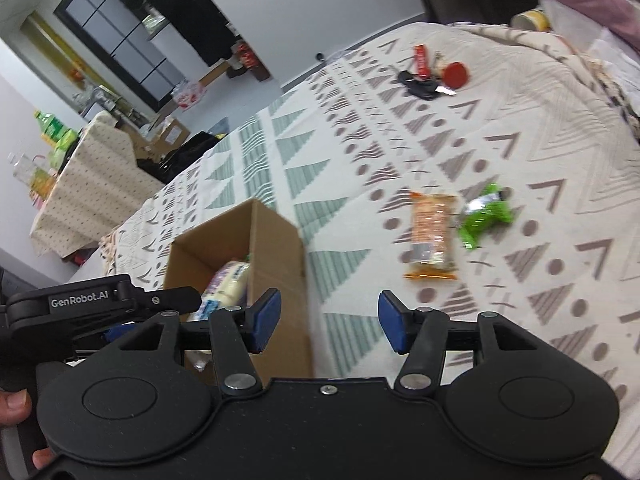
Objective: Organize snacks
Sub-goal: 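Carry both held snacks into the cardboard box and open both tools, then move both open tools back over the orange biscuit pack and green packet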
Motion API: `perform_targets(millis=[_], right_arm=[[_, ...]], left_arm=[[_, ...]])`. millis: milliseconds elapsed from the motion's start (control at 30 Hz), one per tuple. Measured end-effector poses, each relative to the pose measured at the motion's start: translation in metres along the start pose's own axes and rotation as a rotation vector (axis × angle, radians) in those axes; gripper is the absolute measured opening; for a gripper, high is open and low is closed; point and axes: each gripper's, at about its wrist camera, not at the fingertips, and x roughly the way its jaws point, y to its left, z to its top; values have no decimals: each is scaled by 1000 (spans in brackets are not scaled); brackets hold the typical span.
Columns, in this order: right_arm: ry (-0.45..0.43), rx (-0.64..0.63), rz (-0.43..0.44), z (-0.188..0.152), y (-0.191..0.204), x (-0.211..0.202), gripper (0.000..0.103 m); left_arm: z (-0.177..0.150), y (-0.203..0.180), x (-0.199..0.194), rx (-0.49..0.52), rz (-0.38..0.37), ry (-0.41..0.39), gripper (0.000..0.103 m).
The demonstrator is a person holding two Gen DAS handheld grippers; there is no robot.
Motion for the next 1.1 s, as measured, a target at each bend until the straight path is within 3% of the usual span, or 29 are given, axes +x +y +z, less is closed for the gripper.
perform_targets(millis=[567,1100], right_arm=[[-33,97,-30,13,-71,-17,55],[-10,181,-18,30,-123,17,54]], left_arm=[[-3,-73,19,85,-50,-3,73],[0,-115,83,120,-45,73,73]])
